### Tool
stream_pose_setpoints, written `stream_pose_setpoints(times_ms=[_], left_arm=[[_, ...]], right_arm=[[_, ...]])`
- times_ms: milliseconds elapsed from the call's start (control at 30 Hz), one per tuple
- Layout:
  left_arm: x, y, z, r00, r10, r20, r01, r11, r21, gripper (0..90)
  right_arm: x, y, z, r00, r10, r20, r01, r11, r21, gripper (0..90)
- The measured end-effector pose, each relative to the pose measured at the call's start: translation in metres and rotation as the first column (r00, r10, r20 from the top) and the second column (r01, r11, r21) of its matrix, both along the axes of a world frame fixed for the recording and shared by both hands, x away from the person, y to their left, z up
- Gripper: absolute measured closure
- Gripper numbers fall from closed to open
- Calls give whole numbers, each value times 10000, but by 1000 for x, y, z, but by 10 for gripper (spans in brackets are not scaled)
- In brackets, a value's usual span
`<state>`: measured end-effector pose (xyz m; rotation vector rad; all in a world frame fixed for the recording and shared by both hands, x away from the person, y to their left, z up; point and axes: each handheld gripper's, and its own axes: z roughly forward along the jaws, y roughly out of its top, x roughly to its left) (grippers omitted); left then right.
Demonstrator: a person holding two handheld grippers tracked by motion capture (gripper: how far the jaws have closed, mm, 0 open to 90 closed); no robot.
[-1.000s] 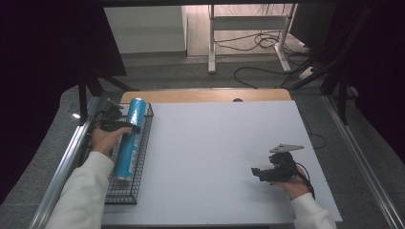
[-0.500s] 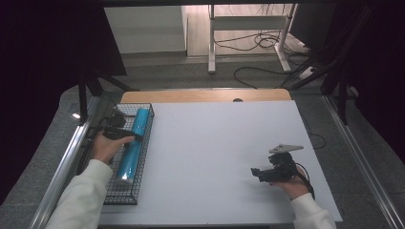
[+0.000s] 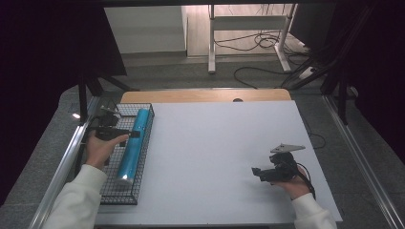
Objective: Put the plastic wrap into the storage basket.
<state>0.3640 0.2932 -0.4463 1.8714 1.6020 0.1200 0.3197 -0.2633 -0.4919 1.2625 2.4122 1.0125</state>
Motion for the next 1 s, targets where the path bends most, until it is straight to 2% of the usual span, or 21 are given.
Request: stream_pose_setpoints(times_ms=[67,100,133,200,267,367,433,500,667,733,800,833,900,967,1000], left_arm=[[-10,-2,9,9986,-306,435,320,9989,-330,193],[-24,-7,18,9931,-682,954,730,9962,-474,184],[-24,-7,18,9931,-682,954,730,9962,-474,185],[-36,-12,23,9860,-912,1395,999,9934,-560,185],[-49,-18,24,9779,-1249,1679,1387,9877,-729,183],[-68,-30,22,9653,-1631,2037,1808,9809,-711,181],[-80,-39,19,9560,-1927,2214,2154,9729,-834,182],[-92,-51,16,9450,-2250,2374,2488,9656,-753,182],[-114,-81,4,9211,-2991,2490,3231,9444,-607,182],[-119,-90,-3,9152,-3177,2479,3370,9407,-388,180],[-122,-98,-8,9109,-3342,2422,3425,9395,82,178],[-122,-102,-11,9112,-3378,2357,3433,9390,185,179],[-122,-106,-16,9103,-3511,2192,3553,9345,214,178],[-122,-108,-20,9125,-3491,2131,3531,9354,201,179],[-122,-109,-20,9115,-3525,2118,3548,9345,281,179]], right_arm=[[-1,0,1,10000,29,51,-30,10000,55,102],[-2,0,2,9999,66,148,-68,9999,148,102],[-2,0,2,9999,66,148,-68,9999,148,102],[-4,-1,4,9995,131,292,-139,9995,286,102],[-4,-1,5,9992,164,352,-175,9993,325,102],[-5,-1,5,9984,285,485,-302,9989,348,102],[-6,0,5,9980,356,520,-373,9987,335,103],[-7,0,5,9979,370,529,-387,9988,302,102],[-7,0,5,9978,379,546,-390,9990,203,102],[-8,0,5,9976,402,562,-414,9989,203,103],[-8,1,5,9972,456,587,-469,9987,205,103],[-9,1,5,9970,486,597,-499,9986,198,102],[-9,1,5,9971,507,568,-516,9986,143,102],[-9,2,4,9968,552,583,-558,9984,90,102],[-9,3,4,9966,570,591,-574,9983,56,102]])
